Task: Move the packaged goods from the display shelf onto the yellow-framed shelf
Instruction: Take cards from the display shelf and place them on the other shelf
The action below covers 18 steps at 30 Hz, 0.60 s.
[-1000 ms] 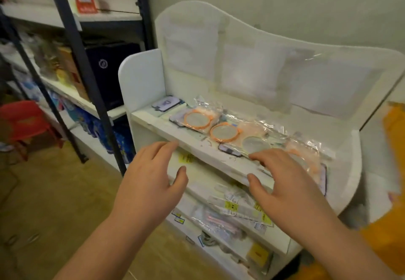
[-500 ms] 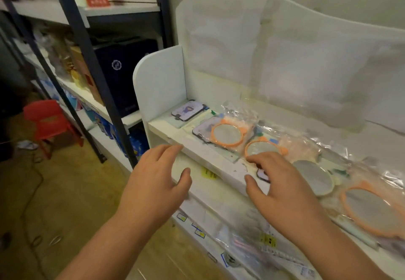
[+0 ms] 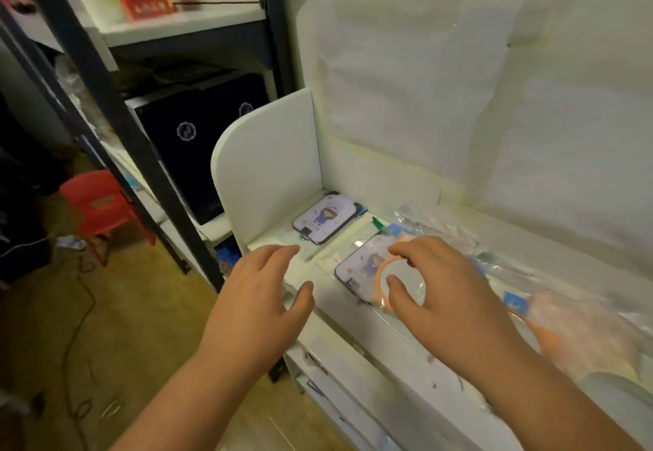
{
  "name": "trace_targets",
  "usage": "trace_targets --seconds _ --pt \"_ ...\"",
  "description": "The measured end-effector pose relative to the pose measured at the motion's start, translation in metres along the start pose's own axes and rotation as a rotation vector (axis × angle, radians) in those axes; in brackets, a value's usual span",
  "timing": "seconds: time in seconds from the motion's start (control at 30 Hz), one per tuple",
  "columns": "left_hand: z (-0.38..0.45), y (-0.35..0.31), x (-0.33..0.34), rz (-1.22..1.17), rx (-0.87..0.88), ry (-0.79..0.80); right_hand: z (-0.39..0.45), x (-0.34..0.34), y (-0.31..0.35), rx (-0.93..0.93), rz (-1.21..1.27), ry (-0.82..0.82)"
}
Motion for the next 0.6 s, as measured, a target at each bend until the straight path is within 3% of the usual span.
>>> trace_targets --seconds 0.37,0.6 --pt "0.126 0.024 0.07 -0.052 0.074 0.24 0.034 0.02 -0.005 0.2 -0.176 0.066" --pt "0.187 0.03 0.113 0.132 0.099 0.235 0.039 0.052 0.02 0.303 -0.205 0.068"
Point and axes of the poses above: each hand's wrist, its own z-axis towards the middle knuckle, its own x-axis out of the palm, y = z × x, the point moved 2 cm from there along z, towards the middle knuckle, and after that the axes turned 10 degrees about -x, right-handed, at the moved point
